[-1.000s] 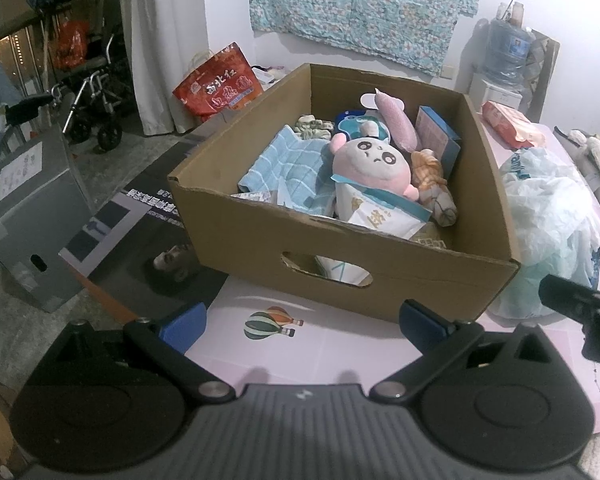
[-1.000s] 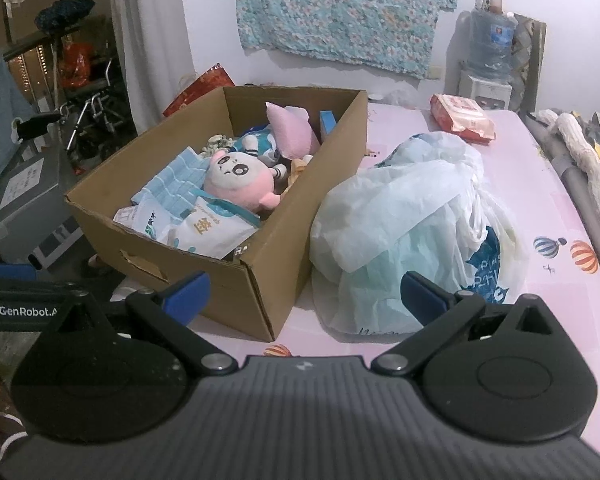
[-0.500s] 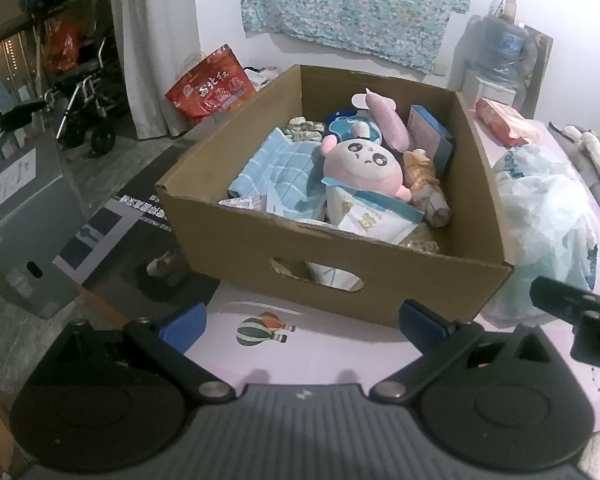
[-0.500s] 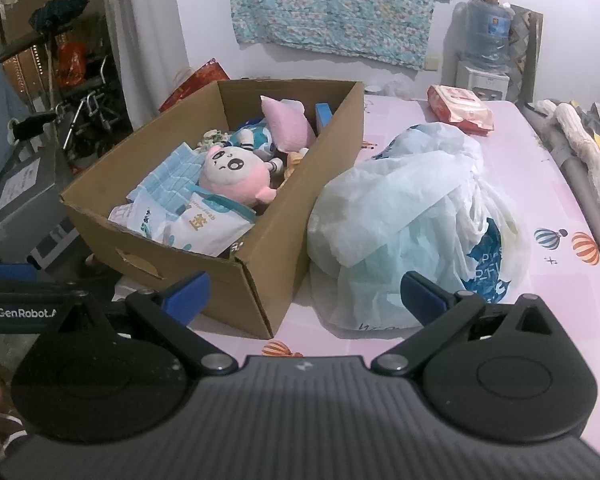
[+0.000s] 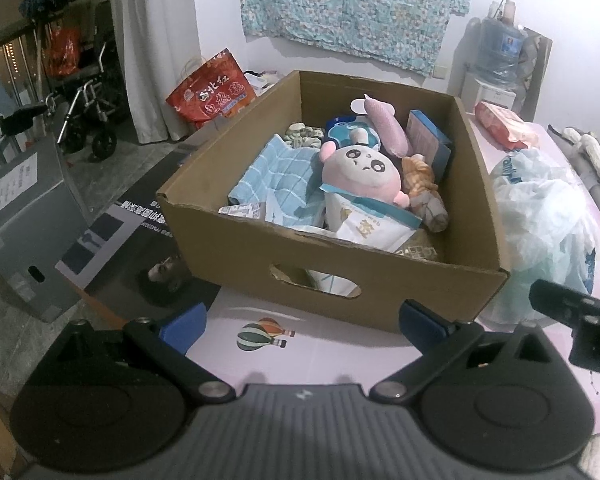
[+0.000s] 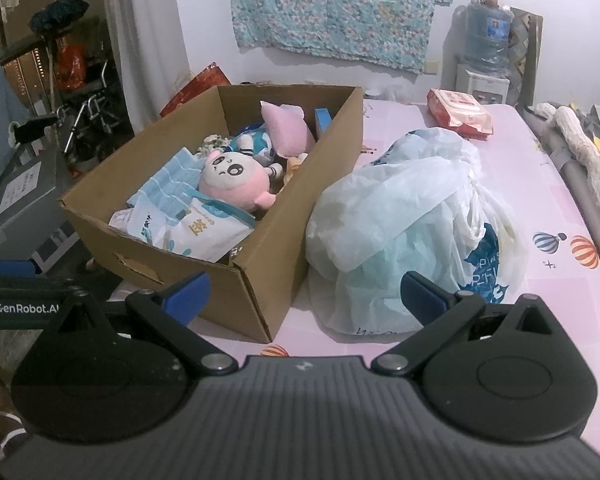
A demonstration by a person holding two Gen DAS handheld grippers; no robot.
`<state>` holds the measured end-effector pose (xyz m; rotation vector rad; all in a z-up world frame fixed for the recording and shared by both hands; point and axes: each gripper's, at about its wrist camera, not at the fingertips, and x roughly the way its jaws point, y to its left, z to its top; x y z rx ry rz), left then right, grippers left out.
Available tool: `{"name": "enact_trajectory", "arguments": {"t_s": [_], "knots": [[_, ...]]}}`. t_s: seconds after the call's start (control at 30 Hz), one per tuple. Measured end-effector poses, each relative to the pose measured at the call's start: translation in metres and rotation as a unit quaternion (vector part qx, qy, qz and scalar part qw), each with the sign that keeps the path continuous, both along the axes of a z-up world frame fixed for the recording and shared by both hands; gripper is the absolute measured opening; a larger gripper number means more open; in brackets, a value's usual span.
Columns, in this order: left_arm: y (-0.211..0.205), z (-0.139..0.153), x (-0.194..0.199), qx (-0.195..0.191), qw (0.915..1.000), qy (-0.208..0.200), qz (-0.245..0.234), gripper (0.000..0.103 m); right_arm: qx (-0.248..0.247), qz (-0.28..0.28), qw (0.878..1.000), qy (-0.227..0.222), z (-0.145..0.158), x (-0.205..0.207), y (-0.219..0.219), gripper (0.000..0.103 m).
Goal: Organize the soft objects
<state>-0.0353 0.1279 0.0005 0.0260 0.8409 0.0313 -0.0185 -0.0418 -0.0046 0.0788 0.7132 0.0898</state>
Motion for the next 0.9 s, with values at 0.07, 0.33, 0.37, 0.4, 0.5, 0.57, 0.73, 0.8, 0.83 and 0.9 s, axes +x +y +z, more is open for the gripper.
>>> {"name": "enact_trajectory", "arguments": {"t_s": [0.07, 0.33, 0.37, 0.4, 0.5, 0.57, 0.73, 0.8, 0.83, 0.9], "knots": [[-0.0007, -0.0001, -0.0007, 0.0, 1.0, -0.001, -0.001, 0.103, 0.001, -0.001, 1.0, 0.0, -0.0001, -0.0002, 0.0, 0.102], [-0.0004, -0.0001, -0.0009, 0.0, 1.0, 0.0, 0.001, 0.103, 0.0, 0.001, 1.0, 0.001, 0.0004, -0.0007, 0.0008, 0.102], [-0.0003, -0.0001, -0.0009, 0.0, 1.0, 0.0, 0.002, 0.103, 0.0, 0.002, 1.0, 0.001, 0.0003, -0.0006, 0.0009, 0.102], [-0.0003, 0.0, -0.0007, 0.0, 1.0, 0.0, 0.002, 0.103, 0.0, 0.002, 1.0, 0.001, 0.0006, -0.0005, 0.0011, 0.102], [-0.0003, -0.0002, -0.0008, 0.0, 1.0, 0.0, 0.001, 0.103, 0.0, 0.002, 1.0, 0.001, 0.0009, -0.0003, 0.0017, 0.102], [-0.0002, -0.0003, -0.0008, 0.0, 1.0, 0.001, 0.002, 0.103, 0.0, 0.002, 1.0, 0.002, 0.0008, -0.0002, 0.0016, 0.102], [-0.0003, -0.0003, -0.0007, 0.0, 1.0, 0.001, 0.001, 0.103, 0.0, 0.002, 1.0, 0.002, 0.0003, -0.0003, 0.0017, 0.102], [-0.0003, -0.0003, -0.0007, 0.0, 1.0, 0.001, 0.001, 0.103, 0.001, 0.002, 1.0, 0.002, -0.0002, 0.0001, 0.0016, 0.102], [-0.0002, -0.0002, -0.0007, 0.0, 1.0, 0.001, 0.001, 0.103, 0.0, 0.002, 1.0, 0.002, -0.0005, 0.0004, 0.0016, 0.102], [-0.0003, -0.0003, -0.0006, 0.0, 1.0, 0.001, 0.002, 0.103, 0.0, 0.003, 1.0, 0.003, -0.0003, 0.0005, 0.0018, 0.102]]}}
